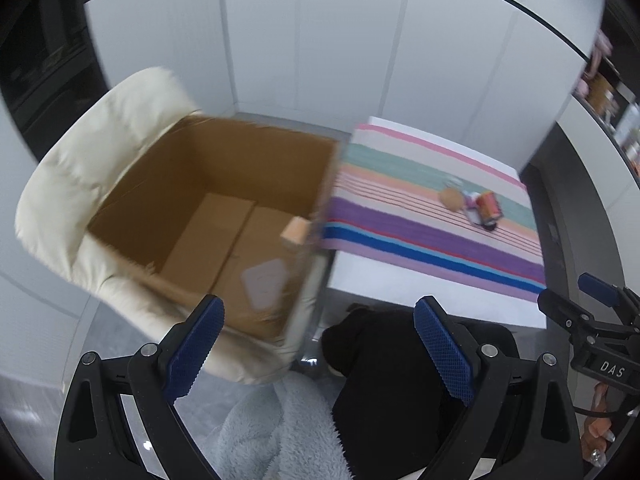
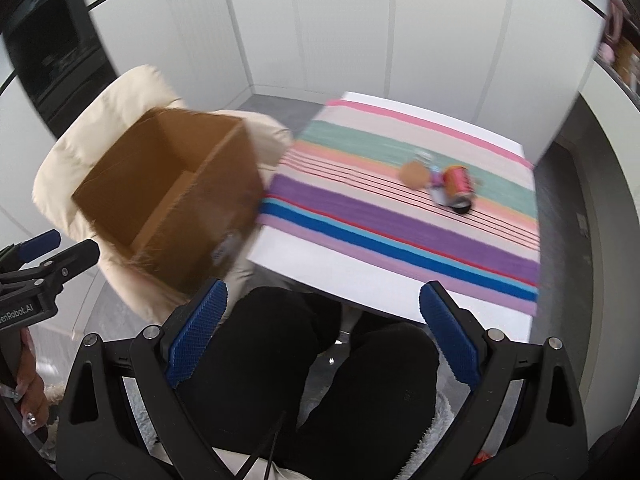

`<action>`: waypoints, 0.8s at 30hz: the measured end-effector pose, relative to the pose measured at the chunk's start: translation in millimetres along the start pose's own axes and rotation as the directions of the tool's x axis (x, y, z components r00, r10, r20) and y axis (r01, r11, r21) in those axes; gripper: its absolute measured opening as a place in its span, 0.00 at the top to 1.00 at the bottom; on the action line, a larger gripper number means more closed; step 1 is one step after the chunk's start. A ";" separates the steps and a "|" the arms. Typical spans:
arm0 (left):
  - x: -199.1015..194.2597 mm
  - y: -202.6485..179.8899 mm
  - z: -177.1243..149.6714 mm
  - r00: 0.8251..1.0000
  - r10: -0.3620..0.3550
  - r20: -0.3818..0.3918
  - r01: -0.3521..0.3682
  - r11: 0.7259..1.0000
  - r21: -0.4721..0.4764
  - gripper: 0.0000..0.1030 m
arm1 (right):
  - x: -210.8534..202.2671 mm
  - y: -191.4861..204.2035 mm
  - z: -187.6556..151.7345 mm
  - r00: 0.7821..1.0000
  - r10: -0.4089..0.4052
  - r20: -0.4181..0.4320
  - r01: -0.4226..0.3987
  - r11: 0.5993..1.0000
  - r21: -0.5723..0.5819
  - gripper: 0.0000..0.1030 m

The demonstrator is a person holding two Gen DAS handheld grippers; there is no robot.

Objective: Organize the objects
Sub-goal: 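Move both tools back toward the remaining objects on the cloth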

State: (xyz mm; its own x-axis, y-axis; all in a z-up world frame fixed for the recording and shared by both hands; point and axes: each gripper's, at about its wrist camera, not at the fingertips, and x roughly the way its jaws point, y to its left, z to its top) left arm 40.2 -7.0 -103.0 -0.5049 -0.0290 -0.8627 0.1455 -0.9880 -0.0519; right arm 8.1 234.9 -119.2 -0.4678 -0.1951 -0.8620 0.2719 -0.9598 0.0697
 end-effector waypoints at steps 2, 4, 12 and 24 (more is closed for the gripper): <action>4.0 -19.5 3.2 1.000 -0.021 -0.003 0.021 0.999 0.031 0.06 | -5.3 -19.7 -3.9 1.000 -0.023 0.003 0.022 0.999 0.041 0.04; 8.4 -38.0 5.7 0.999 -0.043 -0.008 0.044 0.997 0.061 0.06 | -12.3 -42.1 -9.0 0.999 -0.053 0.007 0.053 0.995 0.083 0.04; 25.1 -105.2 11.2 0.993 -0.118 -0.033 0.121 0.978 0.168 0.06 | -32.0 -113.3 -28.8 0.988 -0.153 0.001 0.149 0.967 0.206 0.04; 62.8 -146.8 27.2 0.985 -0.146 -0.097 0.164 0.962 0.218 0.06 | -14.0 -170.7 -34.6 0.983 -0.182 -0.009 0.177 0.945 0.275 0.04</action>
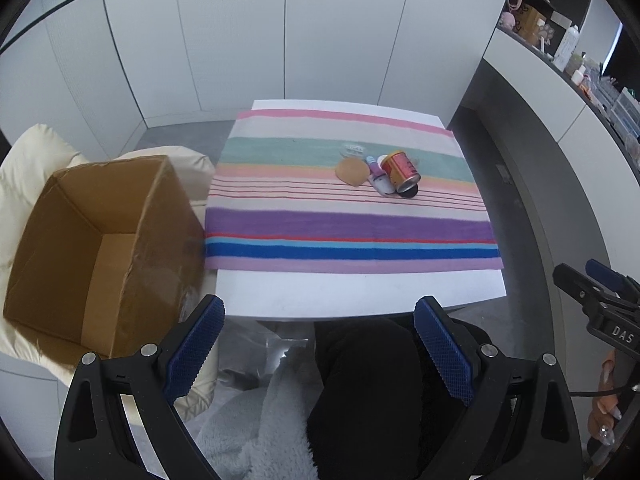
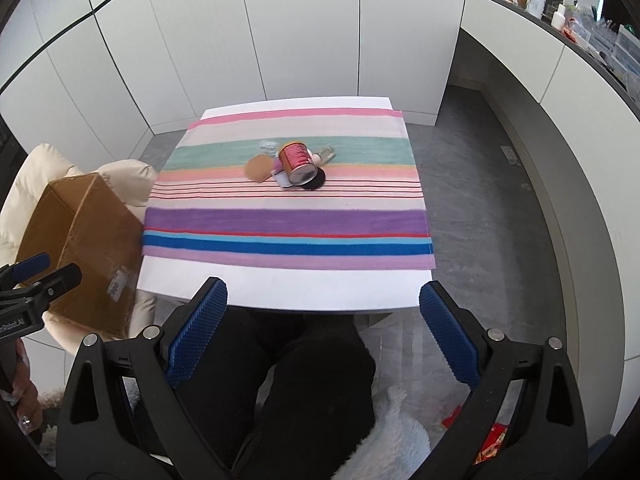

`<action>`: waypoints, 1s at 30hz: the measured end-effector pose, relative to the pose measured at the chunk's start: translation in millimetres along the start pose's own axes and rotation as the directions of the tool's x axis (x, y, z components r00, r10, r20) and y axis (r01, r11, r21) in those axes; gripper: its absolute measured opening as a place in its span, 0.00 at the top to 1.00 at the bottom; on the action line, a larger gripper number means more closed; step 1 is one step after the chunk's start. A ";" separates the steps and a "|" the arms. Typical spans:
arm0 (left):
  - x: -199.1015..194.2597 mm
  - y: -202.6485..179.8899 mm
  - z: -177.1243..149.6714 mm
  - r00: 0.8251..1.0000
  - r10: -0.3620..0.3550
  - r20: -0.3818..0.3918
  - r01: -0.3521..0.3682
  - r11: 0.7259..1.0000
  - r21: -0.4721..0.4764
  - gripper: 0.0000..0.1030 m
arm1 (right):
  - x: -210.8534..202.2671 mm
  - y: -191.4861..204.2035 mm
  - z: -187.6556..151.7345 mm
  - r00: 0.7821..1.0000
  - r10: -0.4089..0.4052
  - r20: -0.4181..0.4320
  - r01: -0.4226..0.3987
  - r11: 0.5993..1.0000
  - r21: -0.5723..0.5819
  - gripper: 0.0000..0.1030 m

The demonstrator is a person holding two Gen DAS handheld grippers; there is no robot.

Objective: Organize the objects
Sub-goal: 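Move both tools back toward the remaining objects on the cloth, then grasp the red can with the right tool while the left tool reaches the beige sponge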

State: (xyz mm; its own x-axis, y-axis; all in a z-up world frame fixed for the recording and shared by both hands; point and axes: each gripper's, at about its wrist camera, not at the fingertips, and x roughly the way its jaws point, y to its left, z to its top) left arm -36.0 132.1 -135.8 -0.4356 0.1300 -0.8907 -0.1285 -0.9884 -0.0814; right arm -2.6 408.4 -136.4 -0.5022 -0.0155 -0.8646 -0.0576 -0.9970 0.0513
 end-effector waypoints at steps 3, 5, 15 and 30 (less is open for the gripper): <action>14.7 1.3 12.8 1.000 -0.010 -0.008 0.010 1.000 0.000 0.06 | 19.2 0.7 8.9 1.000 0.003 -0.012 -0.003 1.000 0.002 0.04; 25.2 1.3 22.0 1.000 -0.009 -0.013 0.009 1.000 -0.001 0.06 | 34.3 3.3 17.6 1.000 0.007 -0.018 -0.007 1.000 -0.003 0.04; 104.7 2.5 80.4 0.998 0.006 -0.059 -0.004 1.000 0.028 0.06 | 127.3 17.0 73.2 0.998 0.025 -0.052 -0.028 0.998 -0.053 0.04; 289.5 -8.6 145.6 0.982 -0.069 -0.174 0.070 0.998 0.001 0.06 | 324.0 41.4 147.9 0.988 0.060 -0.139 -0.078 0.989 -0.123 0.21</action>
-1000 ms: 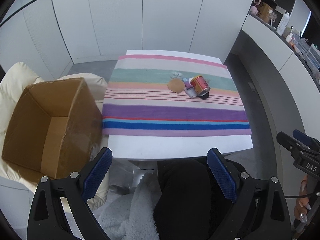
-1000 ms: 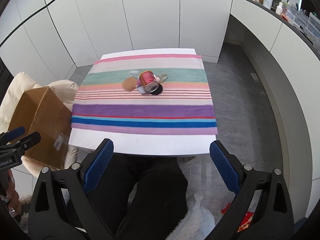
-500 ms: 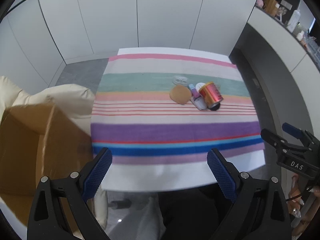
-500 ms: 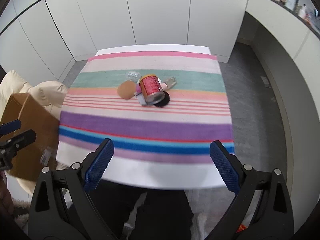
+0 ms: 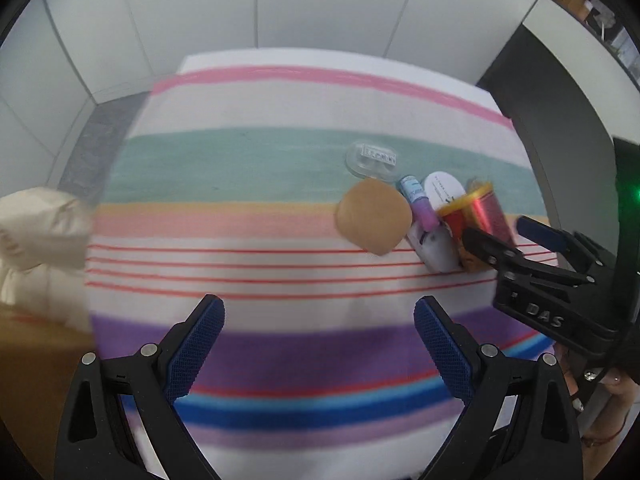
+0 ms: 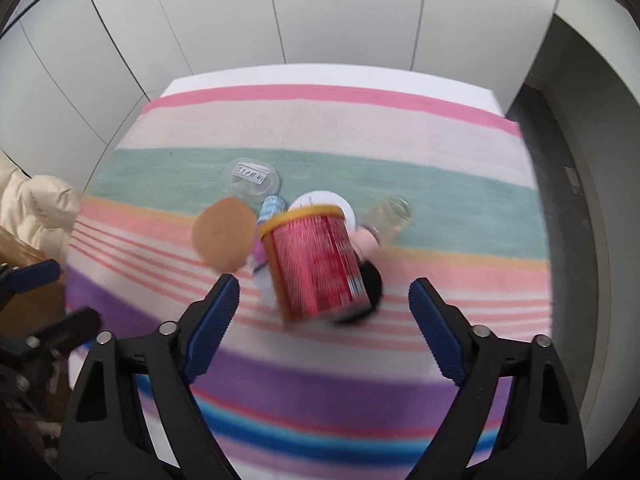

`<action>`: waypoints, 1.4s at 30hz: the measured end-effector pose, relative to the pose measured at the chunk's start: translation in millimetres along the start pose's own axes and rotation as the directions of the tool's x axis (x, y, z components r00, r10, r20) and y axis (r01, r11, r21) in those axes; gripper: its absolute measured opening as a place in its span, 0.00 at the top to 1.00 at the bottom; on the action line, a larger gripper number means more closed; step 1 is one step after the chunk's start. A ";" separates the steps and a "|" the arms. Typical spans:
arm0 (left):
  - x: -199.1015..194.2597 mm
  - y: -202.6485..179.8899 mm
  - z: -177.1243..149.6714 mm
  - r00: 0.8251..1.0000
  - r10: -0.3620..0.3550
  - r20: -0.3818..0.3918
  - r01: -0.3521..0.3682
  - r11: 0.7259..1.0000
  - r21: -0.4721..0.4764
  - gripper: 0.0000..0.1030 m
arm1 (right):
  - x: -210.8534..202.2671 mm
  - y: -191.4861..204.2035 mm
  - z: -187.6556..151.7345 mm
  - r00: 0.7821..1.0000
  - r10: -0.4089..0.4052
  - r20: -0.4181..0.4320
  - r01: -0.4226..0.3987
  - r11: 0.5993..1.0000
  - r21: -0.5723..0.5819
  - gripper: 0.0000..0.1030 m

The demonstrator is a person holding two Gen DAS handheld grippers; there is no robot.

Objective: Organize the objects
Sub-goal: 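Grasp the red can with the right tool while the left tool reaches the beige sponge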

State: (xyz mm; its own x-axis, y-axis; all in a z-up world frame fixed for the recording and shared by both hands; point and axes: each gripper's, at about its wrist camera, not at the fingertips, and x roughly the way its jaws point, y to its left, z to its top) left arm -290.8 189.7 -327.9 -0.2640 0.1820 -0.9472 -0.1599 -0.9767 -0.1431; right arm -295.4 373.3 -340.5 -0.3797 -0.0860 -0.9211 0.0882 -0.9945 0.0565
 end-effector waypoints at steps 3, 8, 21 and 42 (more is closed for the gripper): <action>21.1 -10.9 5.2 1.000 -0.009 0.002 0.009 1.000 0.022 0.06 | 21.6 1.7 1.4 0.999 0.026 -0.033 -0.027 0.999 -0.020 0.44; 48.4 -27.1 17.1 1.000 -0.030 0.009 0.030 0.998 0.050 0.06 | 6.9 -14.9 -5.1 0.998 0.051 0.030 -0.051 0.999 0.005 0.45; 88.3 -33.4 45.5 0.999 0.036 0.038 -0.036 0.999 -0.003 0.06 | -35.2 -71.7 -45.8 0.998 0.057 0.034 -0.062 0.988 0.144 0.45; 62.2 -46.2 48.8 0.993 0.047 0.106 -0.049 0.999 0.015 0.73 | -37.9 -66.5 -45.8 0.999 0.041 0.028 -0.044 0.989 0.139 0.45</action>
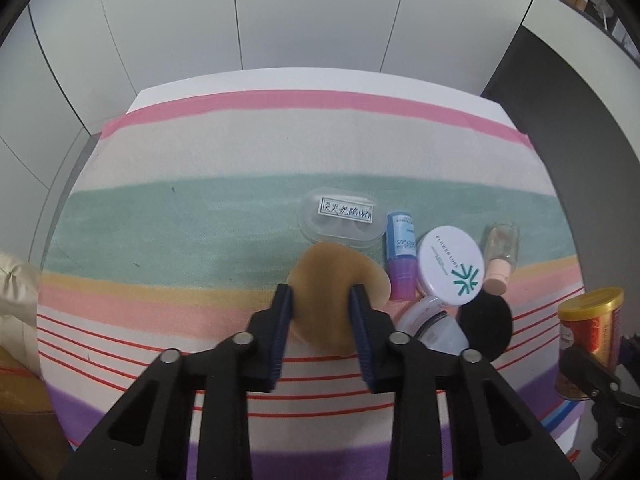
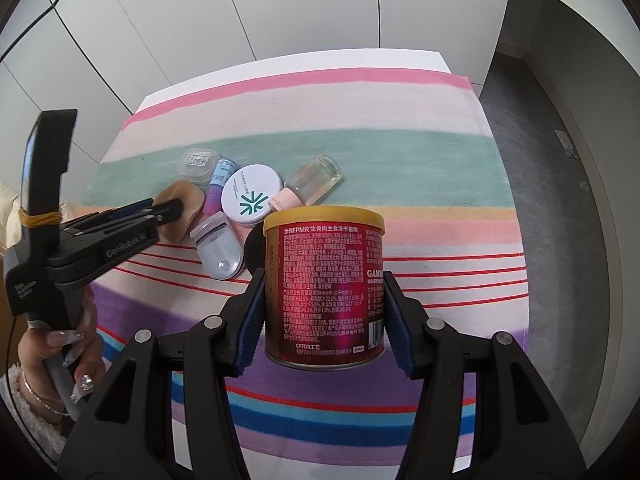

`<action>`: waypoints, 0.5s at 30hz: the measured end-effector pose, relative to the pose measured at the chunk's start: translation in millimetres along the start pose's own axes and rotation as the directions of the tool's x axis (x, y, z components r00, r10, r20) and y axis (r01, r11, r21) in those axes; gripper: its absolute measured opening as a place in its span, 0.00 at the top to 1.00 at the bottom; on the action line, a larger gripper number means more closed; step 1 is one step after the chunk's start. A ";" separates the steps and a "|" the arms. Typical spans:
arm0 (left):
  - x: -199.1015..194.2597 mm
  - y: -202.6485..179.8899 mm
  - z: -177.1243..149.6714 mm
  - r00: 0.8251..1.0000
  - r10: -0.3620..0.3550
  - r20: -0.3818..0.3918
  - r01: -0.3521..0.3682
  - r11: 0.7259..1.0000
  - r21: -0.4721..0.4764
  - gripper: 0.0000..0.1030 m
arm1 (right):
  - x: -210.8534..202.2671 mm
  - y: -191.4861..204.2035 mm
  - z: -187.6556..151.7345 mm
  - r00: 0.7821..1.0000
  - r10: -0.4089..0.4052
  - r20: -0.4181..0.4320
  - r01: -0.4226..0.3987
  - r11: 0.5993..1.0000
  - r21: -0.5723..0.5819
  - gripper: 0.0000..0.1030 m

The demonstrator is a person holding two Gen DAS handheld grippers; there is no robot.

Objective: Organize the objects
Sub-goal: 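Grasp the red can with the right tool while the left tool reaches the beige sponge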

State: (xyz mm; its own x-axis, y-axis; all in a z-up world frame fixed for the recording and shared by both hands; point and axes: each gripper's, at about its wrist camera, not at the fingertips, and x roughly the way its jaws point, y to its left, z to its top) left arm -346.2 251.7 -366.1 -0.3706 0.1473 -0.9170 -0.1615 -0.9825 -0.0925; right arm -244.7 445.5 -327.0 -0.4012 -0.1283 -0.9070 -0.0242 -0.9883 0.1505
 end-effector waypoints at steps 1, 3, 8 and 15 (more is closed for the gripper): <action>1.7 -2.3 3.0 1.000 -0.003 0.000 0.003 1.000 -0.004 0.75 | -0.8 -0.2 0.4 1.000 0.002 0.000 -0.002 1.000 0.002 0.45; -1.1 -0.3 3.6 1.000 -0.006 0.002 0.006 1.000 -0.010 0.78 | -2.8 -0.2 0.9 1.000 0.003 -0.002 -0.003 1.000 0.008 0.45; -13.6 14.4 -0.5 1.000 -0.030 -0.006 0.030 0.999 -0.036 0.90 | -6.5 0.3 1.0 1.000 0.001 -0.004 -0.001 1.000 0.016 0.45; -6.9 12.7 -5.4 0.997 -0.066 -0.049 0.065 0.998 -0.024 0.20 | -9.7 5.9 -0.3 1.000 0.003 -0.006 -0.003 1.000 0.008 0.45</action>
State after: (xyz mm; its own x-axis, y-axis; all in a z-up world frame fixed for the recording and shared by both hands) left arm -340.7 237.6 -363.1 -0.3139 0.2058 -0.9269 -0.1627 -0.9735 -0.1610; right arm -240.7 440.8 -317.3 -0.3958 -0.1320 -0.9088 -0.0299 -0.9872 0.1564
